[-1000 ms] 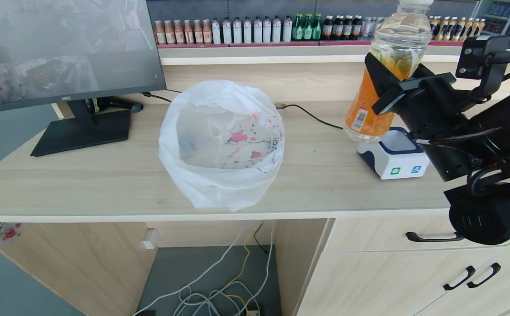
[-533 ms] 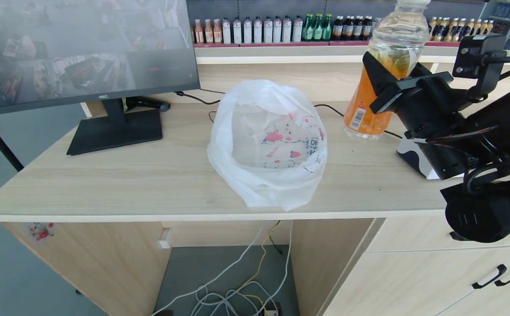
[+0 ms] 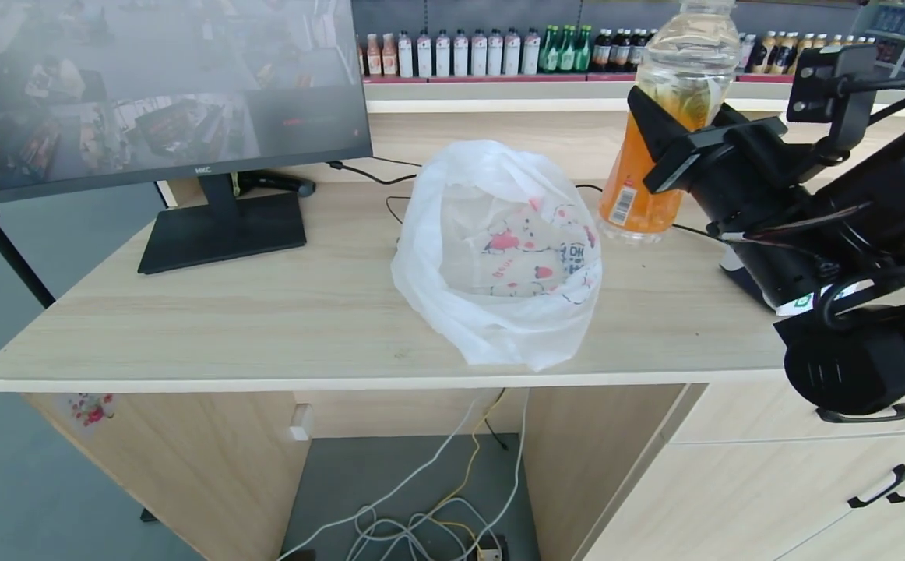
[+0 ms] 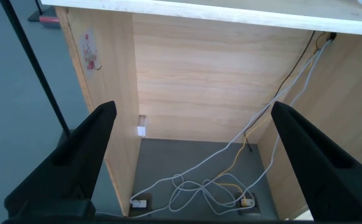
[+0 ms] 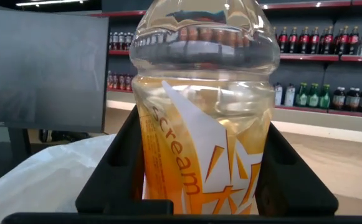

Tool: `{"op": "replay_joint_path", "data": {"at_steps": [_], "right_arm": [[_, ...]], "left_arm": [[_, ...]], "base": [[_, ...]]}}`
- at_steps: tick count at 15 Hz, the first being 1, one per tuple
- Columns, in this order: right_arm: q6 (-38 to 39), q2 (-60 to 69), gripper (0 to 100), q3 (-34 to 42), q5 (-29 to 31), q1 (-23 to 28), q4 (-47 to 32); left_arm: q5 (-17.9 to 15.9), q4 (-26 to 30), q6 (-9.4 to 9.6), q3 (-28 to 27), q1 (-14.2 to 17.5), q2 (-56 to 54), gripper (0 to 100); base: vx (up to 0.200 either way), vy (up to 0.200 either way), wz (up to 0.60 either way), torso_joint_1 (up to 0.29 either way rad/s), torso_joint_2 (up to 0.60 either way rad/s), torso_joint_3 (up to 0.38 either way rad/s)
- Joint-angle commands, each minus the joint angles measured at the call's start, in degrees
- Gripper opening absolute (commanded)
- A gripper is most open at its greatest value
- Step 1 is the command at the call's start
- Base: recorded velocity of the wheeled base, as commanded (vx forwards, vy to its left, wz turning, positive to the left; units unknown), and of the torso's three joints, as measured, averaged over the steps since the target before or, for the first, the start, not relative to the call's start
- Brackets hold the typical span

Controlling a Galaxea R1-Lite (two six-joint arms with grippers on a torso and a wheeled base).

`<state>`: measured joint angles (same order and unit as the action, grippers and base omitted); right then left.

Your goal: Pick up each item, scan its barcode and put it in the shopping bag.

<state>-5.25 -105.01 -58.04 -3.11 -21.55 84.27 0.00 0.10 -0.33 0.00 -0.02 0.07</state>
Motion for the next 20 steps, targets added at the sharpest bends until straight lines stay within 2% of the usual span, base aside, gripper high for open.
{"op": "replay_joint_path", "data": {"at_steps": [1, 4, 9, 11, 16, 20], "right_arm": [[0.1, 0.0, 0, -5.0, 0.2, -0.5, -3.9], [0.0, -0.8, 0, -10.4, 0.6, -3.8, -11.6], [-0.5, -4.1, 0, -11.2, 6.3, -10.0, -12.4], [-0.5, -6.1, 0, -12.1, 6.1, -10.2, -12.4], [0.0, -14.5, 0, -22.5, 5.9, -9.9, -12.9], [0.0, -19.5, 0, -29.9, 5.8, -9.7, -16.3]], "left_arm": [[0.0, 0.0, -0.02, 0.0, 0.0, 0.0, 100], [0.0, 0.0, 0.07, 0.0, 0.0, 0.0, 100], [0.0, -0.1, -0.02, 0.0, 0.0, 0.0, 100], [0.0, 0.0, 0.07, 0.0, 0.0, 0.0, 100], [0.0, 0.0, 0.15, 0.0, 0.0, 0.0, 100], [0.0, 0.0, 0.07, 0.0, 0.0, 0.0, 100]], "base": [[0.0, 0.0, 0.0, 0.0, 0.0, 0.0], [0.0, 0.0, 0.0, 0.0, 0.0, 0.0], [0.0, 0.0, 0.0, 0.0, 0.0, 0.0], [0.0, 0.0, 0.0, 0.0, 0.0, 0.0], [0.0, 0.0, 0.0, 0.0, 0.0, 0.0], [0.0, 0.0, 0.0, 0.0, 0.0, 0.0]]}}
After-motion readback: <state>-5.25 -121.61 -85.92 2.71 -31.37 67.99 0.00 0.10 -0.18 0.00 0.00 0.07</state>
